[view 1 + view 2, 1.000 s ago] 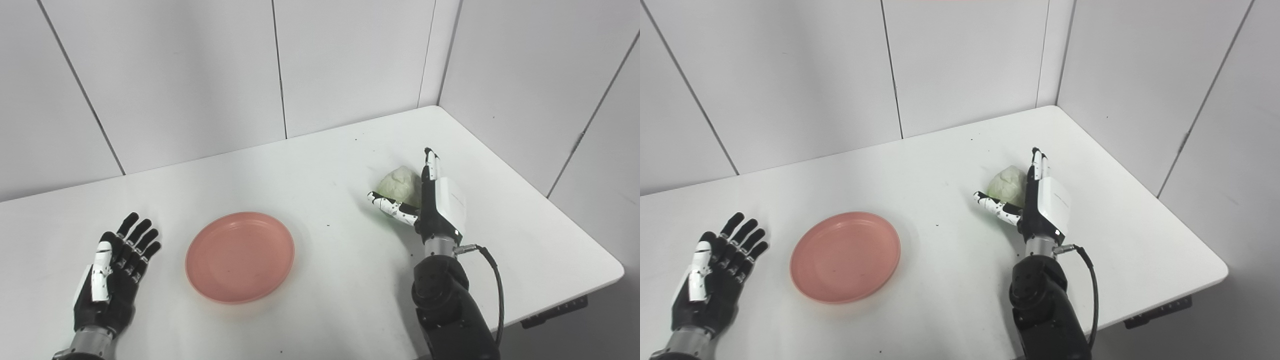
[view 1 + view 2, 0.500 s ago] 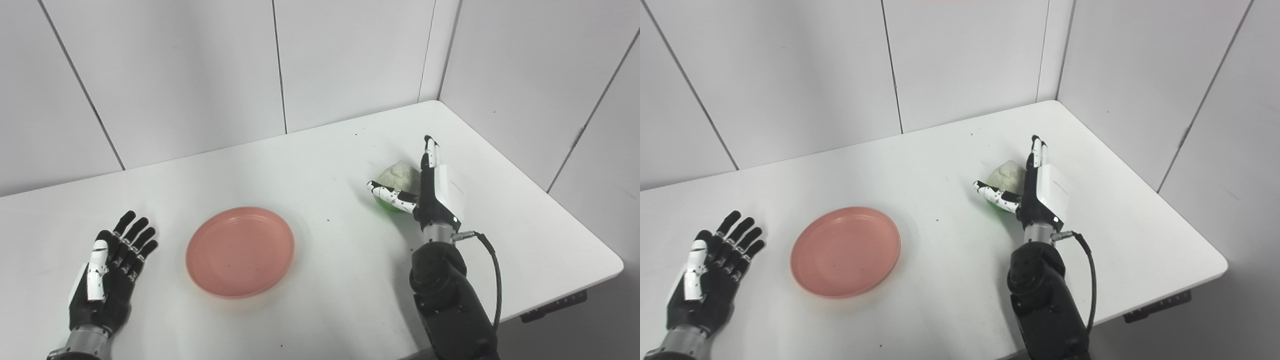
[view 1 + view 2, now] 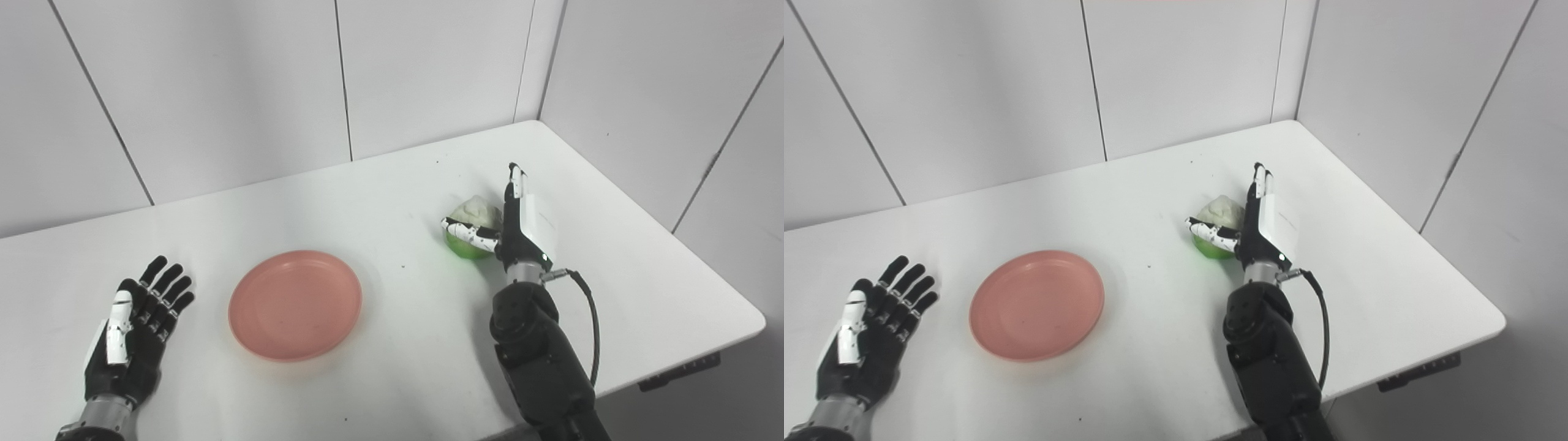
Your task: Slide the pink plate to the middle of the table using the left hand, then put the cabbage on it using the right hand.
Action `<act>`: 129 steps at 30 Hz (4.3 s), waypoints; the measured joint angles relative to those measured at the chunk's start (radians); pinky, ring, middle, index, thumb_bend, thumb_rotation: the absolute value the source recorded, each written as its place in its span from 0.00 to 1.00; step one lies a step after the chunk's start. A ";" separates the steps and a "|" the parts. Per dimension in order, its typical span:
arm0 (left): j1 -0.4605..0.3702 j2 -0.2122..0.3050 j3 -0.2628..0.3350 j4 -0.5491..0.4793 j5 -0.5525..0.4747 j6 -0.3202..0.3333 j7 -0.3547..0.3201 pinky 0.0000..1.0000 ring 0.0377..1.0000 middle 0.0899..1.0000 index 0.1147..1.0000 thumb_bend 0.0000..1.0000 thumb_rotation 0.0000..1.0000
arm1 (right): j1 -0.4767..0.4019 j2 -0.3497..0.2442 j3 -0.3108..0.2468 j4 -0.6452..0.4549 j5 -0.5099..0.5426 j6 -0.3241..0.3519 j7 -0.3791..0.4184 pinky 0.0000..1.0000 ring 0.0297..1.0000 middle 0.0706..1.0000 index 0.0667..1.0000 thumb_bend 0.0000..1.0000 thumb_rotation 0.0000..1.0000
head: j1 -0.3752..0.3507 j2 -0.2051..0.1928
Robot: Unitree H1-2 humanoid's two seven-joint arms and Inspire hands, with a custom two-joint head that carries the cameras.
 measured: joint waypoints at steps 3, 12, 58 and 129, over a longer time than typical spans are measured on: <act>0.004 0.002 0.000 -0.005 0.000 0.002 -0.002 0.91 0.90 0.90 0.88 0.42 1.00 | -0.012 0.000 0.000 0.024 -0.040 0.000 0.020 0.73 0.93 1.00 1.00 1.00 0.44 | 0.000 0.003; 0.013 0.004 -0.001 -0.018 -0.002 0.010 -0.006 0.92 0.91 0.91 0.88 0.42 1.00 | -0.036 -0.005 0.007 0.067 -0.069 0.001 0.060 0.88 1.00 1.00 1.00 1.00 0.49 | 0.009 0.009; 0.039 0.002 -0.023 -0.070 0.002 0.033 0.002 0.93 0.91 0.91 0.88 0.45 1.00 | -0.049 -0.023 -0.011 0.066 0.067 -0.001 0.136 0.42 0.39 0.47 0.45 0.52 0.00 | 0.052 0.014; 0.064 -0.220 -0.153 -0.161 0.221 0.039 0.239 0.87 0.88 0.89 0.88 0.41 1.00 | -0.144 0.049 0.394 0.037 0.185 -0.035 0.293 0.43 0.39 0.46 0.46 0.52 0.00 | 0.483 0.031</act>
